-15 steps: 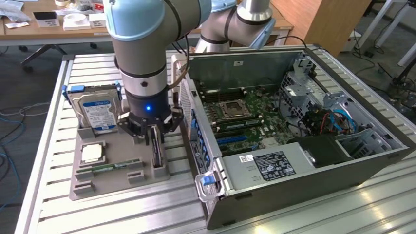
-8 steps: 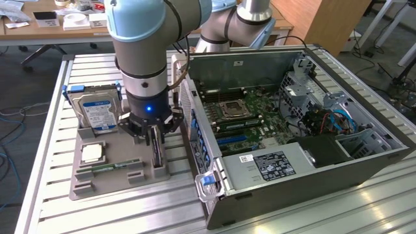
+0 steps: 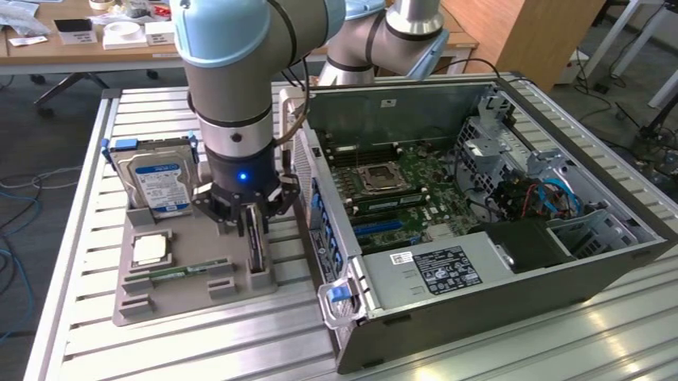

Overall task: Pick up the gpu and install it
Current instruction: 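Pick up the gpu and move the gpu toward the slot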

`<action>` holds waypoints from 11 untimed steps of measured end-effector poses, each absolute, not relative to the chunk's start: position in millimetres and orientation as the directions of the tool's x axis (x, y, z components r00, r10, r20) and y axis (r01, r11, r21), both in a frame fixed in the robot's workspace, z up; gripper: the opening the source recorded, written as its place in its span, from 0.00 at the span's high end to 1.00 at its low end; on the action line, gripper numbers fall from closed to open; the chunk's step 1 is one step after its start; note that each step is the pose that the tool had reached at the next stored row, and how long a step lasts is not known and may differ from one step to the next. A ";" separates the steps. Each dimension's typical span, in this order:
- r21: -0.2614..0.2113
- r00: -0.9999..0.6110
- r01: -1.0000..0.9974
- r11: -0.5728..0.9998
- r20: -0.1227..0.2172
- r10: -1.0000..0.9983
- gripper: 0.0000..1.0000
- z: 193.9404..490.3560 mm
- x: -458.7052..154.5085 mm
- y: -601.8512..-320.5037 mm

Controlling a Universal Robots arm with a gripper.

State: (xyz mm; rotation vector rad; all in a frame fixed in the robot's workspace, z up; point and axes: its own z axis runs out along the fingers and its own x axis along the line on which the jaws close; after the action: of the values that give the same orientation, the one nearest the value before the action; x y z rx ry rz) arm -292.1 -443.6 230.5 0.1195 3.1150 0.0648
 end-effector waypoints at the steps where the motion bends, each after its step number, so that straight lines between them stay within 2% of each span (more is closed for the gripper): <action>1: 0.042 -0.997 0.076 0.996 -0.022 0.077 0.58 231.0 -292.1 -443.6; 11: 0.042 -0.997 0.076 0.996 -0.022 0.077 0.58 232.8 -292.0 -443.6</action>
State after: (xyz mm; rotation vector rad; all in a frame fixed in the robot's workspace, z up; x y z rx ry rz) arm -292.0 -443.6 232.8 0.1195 3.1149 0.0649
